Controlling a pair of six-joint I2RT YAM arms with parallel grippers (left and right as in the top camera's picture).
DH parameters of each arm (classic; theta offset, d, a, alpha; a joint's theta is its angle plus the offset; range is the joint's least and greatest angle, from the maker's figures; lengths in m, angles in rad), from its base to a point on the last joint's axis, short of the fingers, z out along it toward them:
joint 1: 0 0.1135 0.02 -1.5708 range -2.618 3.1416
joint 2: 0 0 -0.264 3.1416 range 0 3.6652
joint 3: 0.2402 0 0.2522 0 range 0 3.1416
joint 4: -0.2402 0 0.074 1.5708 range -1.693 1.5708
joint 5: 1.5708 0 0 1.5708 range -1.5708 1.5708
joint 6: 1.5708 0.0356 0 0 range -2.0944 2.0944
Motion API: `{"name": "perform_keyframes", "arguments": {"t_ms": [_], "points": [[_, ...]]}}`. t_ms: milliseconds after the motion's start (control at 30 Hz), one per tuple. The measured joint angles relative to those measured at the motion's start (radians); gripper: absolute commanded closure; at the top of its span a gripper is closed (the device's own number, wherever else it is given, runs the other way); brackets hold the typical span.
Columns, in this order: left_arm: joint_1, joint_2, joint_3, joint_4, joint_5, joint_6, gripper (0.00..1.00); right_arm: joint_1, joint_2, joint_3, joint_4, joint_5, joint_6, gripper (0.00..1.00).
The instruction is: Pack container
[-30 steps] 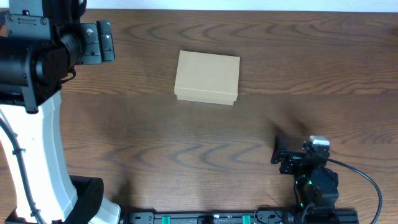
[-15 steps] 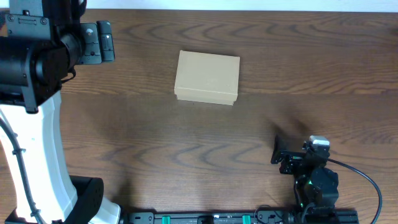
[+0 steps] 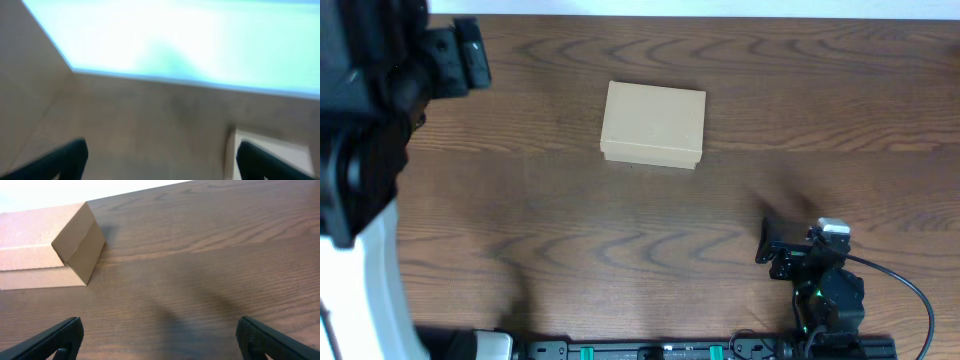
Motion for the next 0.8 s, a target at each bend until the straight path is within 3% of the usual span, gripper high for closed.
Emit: {"name": "perform_keyframes", "arguments": {"t_ms": [167,567,800], "points": [[0.0,-0.175,-0.303,0.364,-0.004,0.008,0.05,0.0,0.0,0.0,0.0,0.0,0.0,0.01],[0.0,-0.577,-1.074,1.005,-0.022,0.014,0.05,0.0,-0.002,0.0,0.001,0.001,0.0,0.01],[0.001,-0.822,-1.445,1.228,-0.035,0.014,0.04,0.0,-0.002,-0.001,0.0,0.001,0.0,0.01]]}}
